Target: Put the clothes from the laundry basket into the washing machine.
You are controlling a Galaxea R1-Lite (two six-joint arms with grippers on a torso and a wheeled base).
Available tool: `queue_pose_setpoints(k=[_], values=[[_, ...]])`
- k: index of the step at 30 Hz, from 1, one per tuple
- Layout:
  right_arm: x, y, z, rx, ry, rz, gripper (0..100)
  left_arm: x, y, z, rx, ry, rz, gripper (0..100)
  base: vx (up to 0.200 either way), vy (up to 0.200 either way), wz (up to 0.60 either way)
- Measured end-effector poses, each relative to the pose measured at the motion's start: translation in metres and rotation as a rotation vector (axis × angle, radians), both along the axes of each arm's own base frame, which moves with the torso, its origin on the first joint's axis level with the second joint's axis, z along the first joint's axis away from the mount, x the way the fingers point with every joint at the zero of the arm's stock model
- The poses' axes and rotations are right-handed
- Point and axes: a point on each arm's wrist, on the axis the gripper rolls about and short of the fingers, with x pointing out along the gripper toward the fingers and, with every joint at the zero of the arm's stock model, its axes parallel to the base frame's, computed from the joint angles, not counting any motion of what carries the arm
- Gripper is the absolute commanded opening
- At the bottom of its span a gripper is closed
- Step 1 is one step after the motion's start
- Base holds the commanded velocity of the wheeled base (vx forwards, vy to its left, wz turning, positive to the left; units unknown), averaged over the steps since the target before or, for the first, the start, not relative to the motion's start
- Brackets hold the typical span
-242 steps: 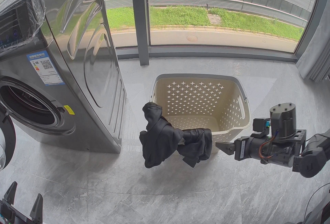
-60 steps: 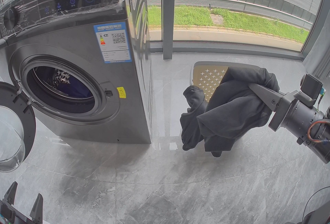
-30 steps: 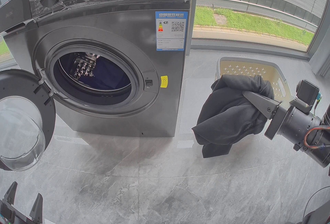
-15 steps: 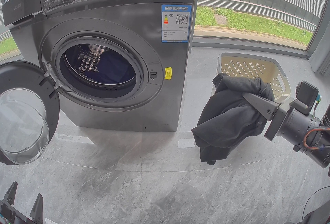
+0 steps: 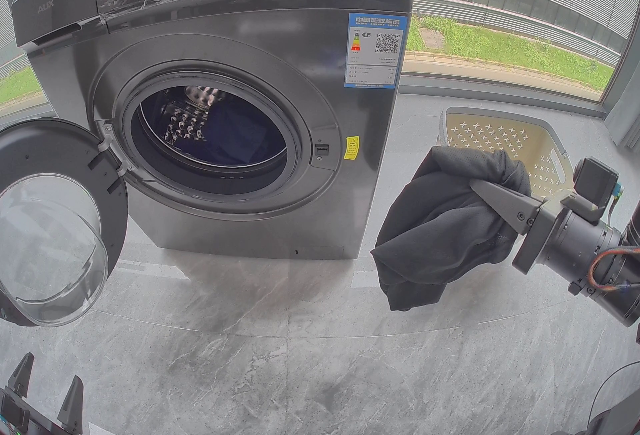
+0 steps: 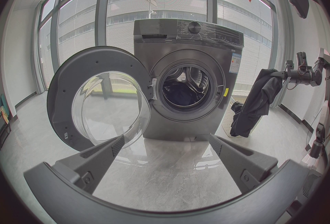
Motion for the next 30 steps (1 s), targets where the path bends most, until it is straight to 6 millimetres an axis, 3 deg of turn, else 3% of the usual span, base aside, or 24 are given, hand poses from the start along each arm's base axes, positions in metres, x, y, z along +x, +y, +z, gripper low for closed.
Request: queue_pose_setpoints(k=[23, 30], values=[[-0.0002, 0.0000, 0.0009, 0.003, -0.003, 0.001, 0, 0.0000, 0.0000, 0.0000, 0.000, 0.000, -0.001, 100, 0.000, 0.200, 0.00], [0.0000, -0.0004, 0.0008, 0.003, -0.003, -0.001, 0, 0.0000, 0.0000, 0.0000, 0.000, 0.000, -0.001, 100, 0.000, 0.000, 0.00]])
